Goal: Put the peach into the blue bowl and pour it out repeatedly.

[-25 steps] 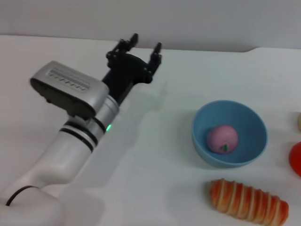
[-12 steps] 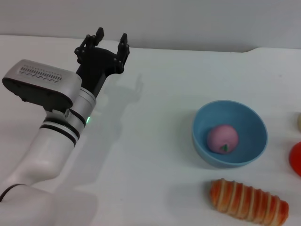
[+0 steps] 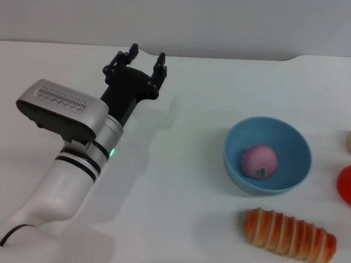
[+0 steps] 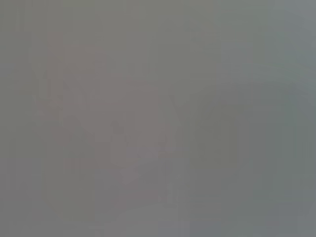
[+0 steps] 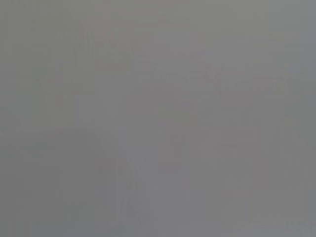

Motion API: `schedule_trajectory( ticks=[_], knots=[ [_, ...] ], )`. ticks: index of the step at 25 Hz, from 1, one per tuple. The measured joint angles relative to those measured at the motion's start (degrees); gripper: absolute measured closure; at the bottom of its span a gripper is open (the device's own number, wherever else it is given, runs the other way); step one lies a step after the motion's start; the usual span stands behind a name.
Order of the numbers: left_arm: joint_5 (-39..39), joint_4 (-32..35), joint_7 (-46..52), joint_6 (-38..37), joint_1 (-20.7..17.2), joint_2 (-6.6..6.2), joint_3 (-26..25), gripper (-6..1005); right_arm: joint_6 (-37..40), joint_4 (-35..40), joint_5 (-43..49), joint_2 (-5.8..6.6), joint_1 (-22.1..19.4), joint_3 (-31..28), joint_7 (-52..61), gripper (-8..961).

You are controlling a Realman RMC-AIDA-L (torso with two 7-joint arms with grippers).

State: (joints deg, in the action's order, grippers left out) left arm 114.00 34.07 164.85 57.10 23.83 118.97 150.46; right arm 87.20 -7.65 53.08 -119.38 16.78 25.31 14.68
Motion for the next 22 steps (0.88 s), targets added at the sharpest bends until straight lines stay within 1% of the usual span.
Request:
schedule_trajectory(
  ticks=[4, 9, 13, 18, 22],
  knots=[
    [-0.2, 0.3, 0.1, 1.4, -0.5, 0.03, 1.8, 459, -0.1, -0.7, 0.0, 0.04, 0.1, 0.0, 0.0, 522],
    [-0.1, 1.1, 0.1, 3.5, -1.7, 0.04, 2.3, 455, -0.1, -1.8, 0.0, 0.04, 0.1, -1.2, 0.0, 521],
    [-0.1, 0.9, 0.1, 3.6, -1.7, 0.03, 2.9, 447, -0.1, -2.4, 0.0, 0.14, 0.3, -1.5, 1.6, 517],
    [0.0, 0.9, 0.1, 3.7, -1.7, 0.04, 4.0, 448, -0.1, -2.4, 0.0, 0.06, 0.4, -1.5, 2.0, 345],
    [-0.1, 0.8, 0.1, 3.6, -1.6, 0.08, 4.3, 448, -0.1, -2.4, 0.0, 0.08, 0.4, -1.9, 2.0, 339]
  ],
)
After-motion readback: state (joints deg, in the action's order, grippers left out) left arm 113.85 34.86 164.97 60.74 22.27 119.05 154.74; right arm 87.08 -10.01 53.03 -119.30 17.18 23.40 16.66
